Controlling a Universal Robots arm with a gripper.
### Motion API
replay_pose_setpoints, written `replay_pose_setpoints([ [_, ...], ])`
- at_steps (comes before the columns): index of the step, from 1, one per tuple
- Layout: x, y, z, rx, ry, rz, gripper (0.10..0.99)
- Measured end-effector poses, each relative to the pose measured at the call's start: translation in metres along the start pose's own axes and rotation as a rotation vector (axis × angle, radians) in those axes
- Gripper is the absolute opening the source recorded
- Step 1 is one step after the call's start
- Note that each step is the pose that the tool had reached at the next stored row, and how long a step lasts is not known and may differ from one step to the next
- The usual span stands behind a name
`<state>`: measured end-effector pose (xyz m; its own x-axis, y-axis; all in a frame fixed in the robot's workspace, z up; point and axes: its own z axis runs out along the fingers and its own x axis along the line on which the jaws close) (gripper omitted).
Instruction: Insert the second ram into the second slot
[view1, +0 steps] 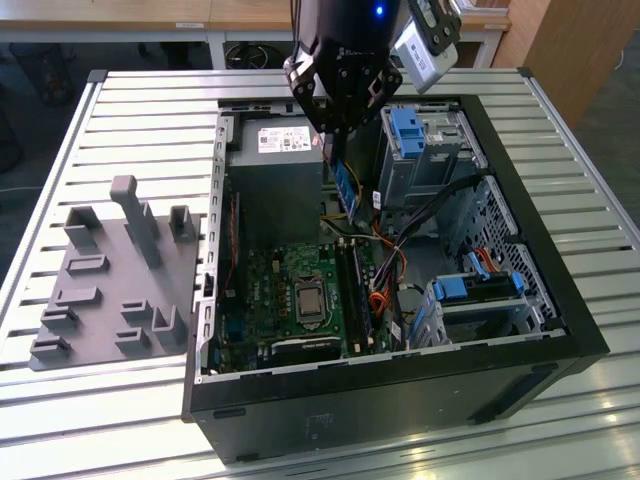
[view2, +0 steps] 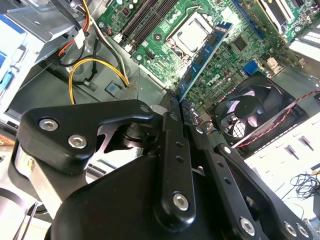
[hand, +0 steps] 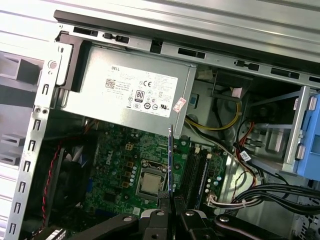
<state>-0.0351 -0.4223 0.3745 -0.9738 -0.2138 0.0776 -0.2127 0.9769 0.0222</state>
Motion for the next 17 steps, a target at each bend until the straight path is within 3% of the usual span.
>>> replay_pose_setpoints([
  [17, 0.0005, -0.0035, 0.0029, 0.001, 0.0001, 0.001, 0.137],
])
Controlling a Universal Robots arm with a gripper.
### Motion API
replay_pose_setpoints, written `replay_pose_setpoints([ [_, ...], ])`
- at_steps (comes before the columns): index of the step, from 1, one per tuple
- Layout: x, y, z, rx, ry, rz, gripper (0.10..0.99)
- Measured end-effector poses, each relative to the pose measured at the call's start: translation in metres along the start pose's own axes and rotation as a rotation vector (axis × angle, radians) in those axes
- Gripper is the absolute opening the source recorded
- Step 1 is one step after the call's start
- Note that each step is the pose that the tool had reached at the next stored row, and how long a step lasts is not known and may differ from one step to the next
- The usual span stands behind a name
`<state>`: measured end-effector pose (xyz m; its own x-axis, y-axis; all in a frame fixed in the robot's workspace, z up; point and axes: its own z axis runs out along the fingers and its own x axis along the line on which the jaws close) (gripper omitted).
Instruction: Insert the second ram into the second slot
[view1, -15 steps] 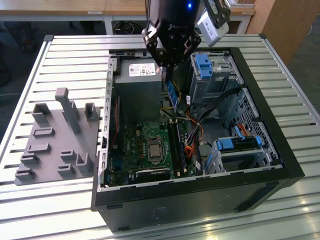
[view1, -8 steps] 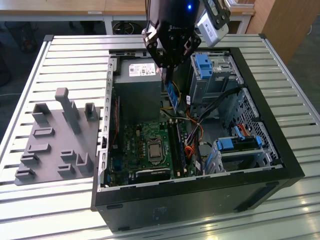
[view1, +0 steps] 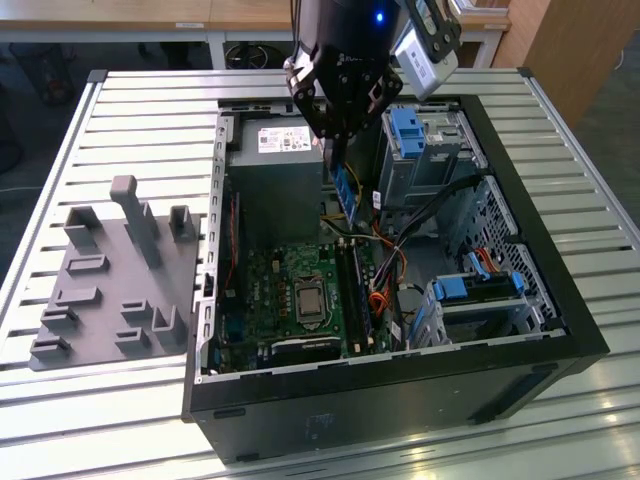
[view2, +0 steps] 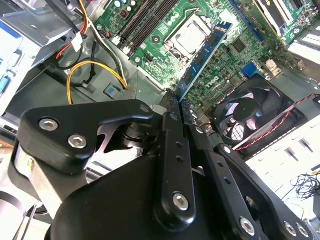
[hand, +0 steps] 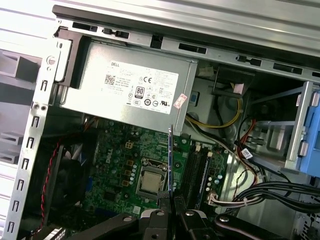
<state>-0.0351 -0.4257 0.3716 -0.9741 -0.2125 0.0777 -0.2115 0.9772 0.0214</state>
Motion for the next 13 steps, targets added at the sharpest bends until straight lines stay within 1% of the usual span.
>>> replay_pose_setpoints([
  [13, 0.0001, -0.0004, 0.0002, 0.000, 0.0000, 0.014, 0.137],
])
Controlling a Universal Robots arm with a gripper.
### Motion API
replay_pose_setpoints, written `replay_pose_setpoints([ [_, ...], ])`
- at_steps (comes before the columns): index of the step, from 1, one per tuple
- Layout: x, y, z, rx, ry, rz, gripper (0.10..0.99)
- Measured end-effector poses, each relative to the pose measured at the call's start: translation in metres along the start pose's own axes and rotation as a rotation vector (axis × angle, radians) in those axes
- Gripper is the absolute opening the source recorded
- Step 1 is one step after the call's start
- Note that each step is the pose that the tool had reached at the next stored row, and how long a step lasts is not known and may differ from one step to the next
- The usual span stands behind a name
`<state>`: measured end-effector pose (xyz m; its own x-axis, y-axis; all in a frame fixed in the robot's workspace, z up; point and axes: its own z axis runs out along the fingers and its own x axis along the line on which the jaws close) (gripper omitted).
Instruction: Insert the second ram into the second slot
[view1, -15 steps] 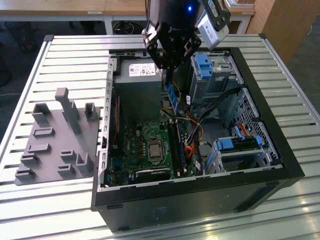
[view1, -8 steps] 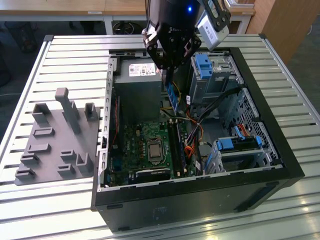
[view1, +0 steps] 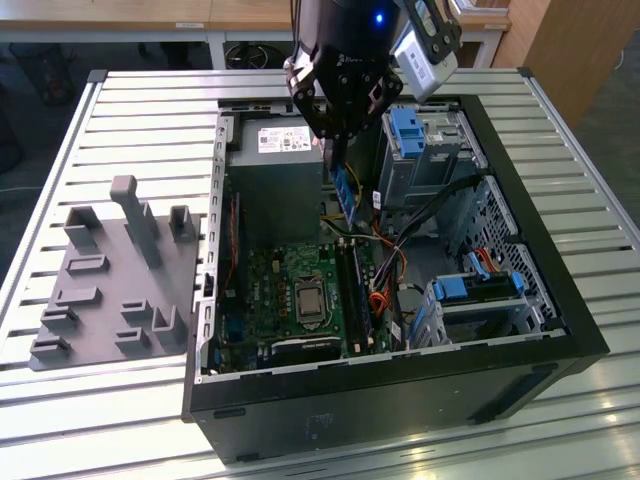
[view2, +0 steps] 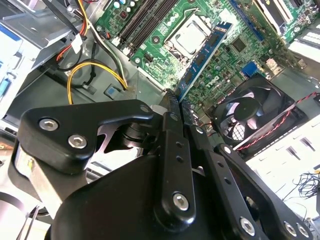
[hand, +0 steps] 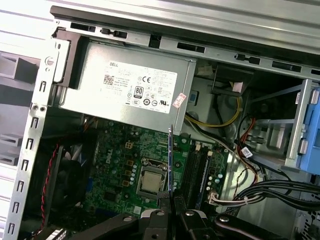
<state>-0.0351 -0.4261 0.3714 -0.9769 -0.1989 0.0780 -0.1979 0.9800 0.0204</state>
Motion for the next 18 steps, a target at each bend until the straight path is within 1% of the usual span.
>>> replay_pose_setpoints([
  [11, -0.0004, -0.0001, 0.0001, -0.001, -0.0003, 0.019, 0.137],
  [18, -0.0024, -0.0005, 0.0006, -0.002, -0.0005, 0.025, 0.137],
])
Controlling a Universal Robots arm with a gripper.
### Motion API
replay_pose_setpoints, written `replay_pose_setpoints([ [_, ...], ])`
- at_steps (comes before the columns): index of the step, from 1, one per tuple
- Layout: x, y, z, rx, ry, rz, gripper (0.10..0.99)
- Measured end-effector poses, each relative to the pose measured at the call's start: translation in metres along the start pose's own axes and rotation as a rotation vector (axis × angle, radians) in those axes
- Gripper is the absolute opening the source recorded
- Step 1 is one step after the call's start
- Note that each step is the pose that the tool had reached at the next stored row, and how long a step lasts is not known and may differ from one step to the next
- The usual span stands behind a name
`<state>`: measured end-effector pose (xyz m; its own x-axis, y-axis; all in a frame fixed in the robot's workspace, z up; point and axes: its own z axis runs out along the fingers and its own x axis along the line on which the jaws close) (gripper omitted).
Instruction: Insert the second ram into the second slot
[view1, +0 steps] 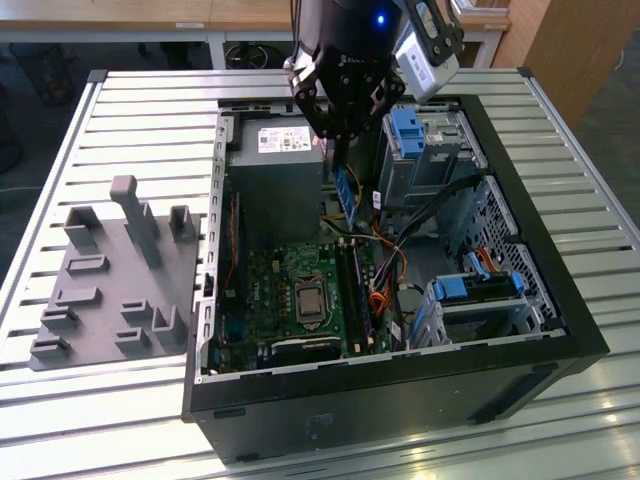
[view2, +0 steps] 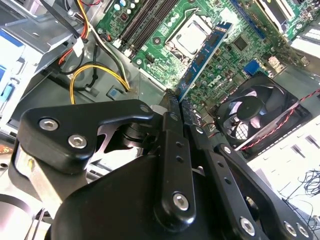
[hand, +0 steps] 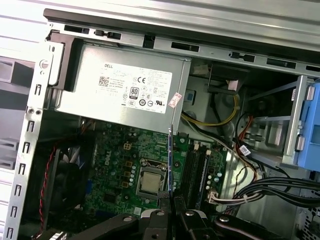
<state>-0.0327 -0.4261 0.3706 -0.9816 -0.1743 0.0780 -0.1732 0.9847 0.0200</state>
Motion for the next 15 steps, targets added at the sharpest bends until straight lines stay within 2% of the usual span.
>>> replay_pose_setpoints([
  [15, -0.0021, -0.0004, 0.0018, 0.000, -0.0010, 0.016, 0.137],
])
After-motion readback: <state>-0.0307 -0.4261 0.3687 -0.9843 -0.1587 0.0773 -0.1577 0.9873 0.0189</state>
